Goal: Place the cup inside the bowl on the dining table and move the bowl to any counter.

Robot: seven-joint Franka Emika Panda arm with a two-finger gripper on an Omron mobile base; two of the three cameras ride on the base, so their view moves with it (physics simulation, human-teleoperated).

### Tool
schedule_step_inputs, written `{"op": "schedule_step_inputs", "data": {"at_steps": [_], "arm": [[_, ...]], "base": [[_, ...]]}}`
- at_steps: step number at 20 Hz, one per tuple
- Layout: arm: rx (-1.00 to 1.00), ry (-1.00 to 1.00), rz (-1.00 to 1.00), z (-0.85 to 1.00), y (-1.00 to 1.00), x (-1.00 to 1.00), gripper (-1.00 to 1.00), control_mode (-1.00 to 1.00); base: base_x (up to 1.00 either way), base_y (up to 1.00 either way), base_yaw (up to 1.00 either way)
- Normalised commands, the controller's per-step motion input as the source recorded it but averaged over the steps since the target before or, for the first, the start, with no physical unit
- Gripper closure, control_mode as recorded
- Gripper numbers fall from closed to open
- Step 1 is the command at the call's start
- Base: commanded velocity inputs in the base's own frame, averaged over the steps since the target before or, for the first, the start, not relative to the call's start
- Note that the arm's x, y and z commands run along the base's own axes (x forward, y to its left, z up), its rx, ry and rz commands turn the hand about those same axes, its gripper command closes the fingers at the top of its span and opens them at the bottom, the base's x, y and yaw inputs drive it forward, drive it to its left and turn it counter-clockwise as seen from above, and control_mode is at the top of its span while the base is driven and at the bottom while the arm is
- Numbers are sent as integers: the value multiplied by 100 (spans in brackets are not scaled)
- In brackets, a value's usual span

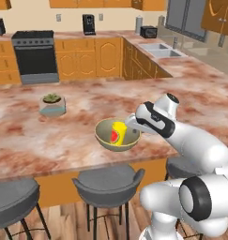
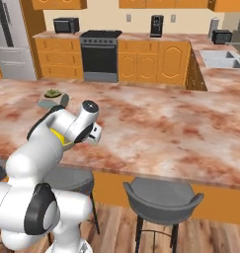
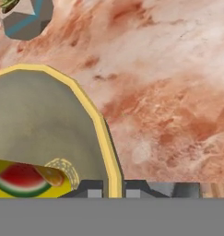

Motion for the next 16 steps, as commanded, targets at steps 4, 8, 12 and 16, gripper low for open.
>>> {"op": "schedule_step_inputs", "data": {"at_steps": [4,8,12,16], "arm": [[0,0,0,0,0,0,100,100],[0,0,0,0,0,0,100,100],[0,0,0,0,0,0,100,100],[0,0,0,0,0,0,100,100]], "base": [[-19,76,-1],[-15,82,0],[-1,86,0],[-3,86,0]]}}
